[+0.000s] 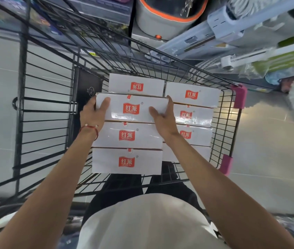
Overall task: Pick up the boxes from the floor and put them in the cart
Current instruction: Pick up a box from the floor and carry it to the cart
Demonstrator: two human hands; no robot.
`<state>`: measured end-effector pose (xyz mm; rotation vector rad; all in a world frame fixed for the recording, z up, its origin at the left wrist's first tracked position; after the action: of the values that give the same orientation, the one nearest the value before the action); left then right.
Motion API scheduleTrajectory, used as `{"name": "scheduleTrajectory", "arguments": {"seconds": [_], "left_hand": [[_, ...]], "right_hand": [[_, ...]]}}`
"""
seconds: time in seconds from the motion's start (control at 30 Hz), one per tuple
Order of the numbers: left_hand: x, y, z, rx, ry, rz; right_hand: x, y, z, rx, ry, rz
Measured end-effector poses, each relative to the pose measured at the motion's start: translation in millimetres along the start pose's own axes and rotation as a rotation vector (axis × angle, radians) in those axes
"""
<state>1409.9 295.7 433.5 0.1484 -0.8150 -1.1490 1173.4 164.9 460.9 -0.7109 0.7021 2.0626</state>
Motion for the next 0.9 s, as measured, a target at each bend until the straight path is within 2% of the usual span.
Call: {"name": "scheduleTrajectory", "arguments": {"seconds": [0.3,0.6,0.9], "left_hand": [[1,-4,12,-0.020,0.081,0.071],[27,-12,87,0.067,-0.208,0.040],[48,-81,190,-0.105,-0.377,0.023]], "right_hand": [[4,14,13,-0.012,-0.019,0.011],[20,73,70,0.155,0.000,-0.150],[61,157,162,0.284,0.149,-0.430]]}}
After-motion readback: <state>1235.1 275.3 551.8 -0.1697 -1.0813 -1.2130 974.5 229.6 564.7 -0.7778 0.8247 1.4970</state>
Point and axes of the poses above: each hand's wrist, its own z-axis away from the middle knuckle, its own y-axis out of the back of the hand, x = y × z, the point moved 10 cm from there along -z, towards the middle knuckle, and after that the axes turned 6 degrees about y, right-handed, at the moved point
